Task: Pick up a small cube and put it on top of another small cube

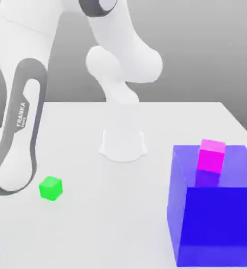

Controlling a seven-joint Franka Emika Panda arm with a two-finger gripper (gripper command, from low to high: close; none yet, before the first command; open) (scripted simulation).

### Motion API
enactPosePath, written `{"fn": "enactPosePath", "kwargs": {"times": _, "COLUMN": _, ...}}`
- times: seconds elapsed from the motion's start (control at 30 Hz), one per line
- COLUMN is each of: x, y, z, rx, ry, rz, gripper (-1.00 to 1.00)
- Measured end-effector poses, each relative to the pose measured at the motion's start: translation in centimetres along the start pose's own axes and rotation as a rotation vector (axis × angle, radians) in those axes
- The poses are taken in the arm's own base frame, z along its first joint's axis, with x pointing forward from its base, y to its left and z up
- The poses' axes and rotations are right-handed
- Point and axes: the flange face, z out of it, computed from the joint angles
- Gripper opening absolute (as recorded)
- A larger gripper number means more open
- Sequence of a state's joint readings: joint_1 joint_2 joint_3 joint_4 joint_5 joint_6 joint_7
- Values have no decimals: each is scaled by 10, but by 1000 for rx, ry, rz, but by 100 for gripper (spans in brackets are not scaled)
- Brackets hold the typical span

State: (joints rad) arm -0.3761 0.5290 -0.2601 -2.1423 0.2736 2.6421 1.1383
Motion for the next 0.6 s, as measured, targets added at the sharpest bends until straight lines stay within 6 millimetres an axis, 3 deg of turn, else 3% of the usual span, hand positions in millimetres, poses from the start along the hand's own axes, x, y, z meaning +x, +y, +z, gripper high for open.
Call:
{"fn": "enactPosePath", "kwargs": {"times": 0.07, "x": 0, "y": 2, "z": -28, "rx": 0, "ry": 0, "rz": 0, "gripper": -100}}
{"fn": "enactPosePath", "kwargs": {"times": 0.23, "x": 8, "y": 48, "z": -63, "rx": -10, "ry": 32, "rz": -28, "gripper": -100}}
{"fn": "enactPosePath", "kwargs": {"times": 0.5, "x": 8, "y": 139, "z": -88, "rx": -19, "ry": 46, "rz": -85, "gripper": -100}}
{"fn": "enactPosePath", "kwargs": {"times": 0.6, "x": -3, "y": 172, "z": -91, "rx": -17, "ry": 37, "rz": -123, "gripper": -100}}
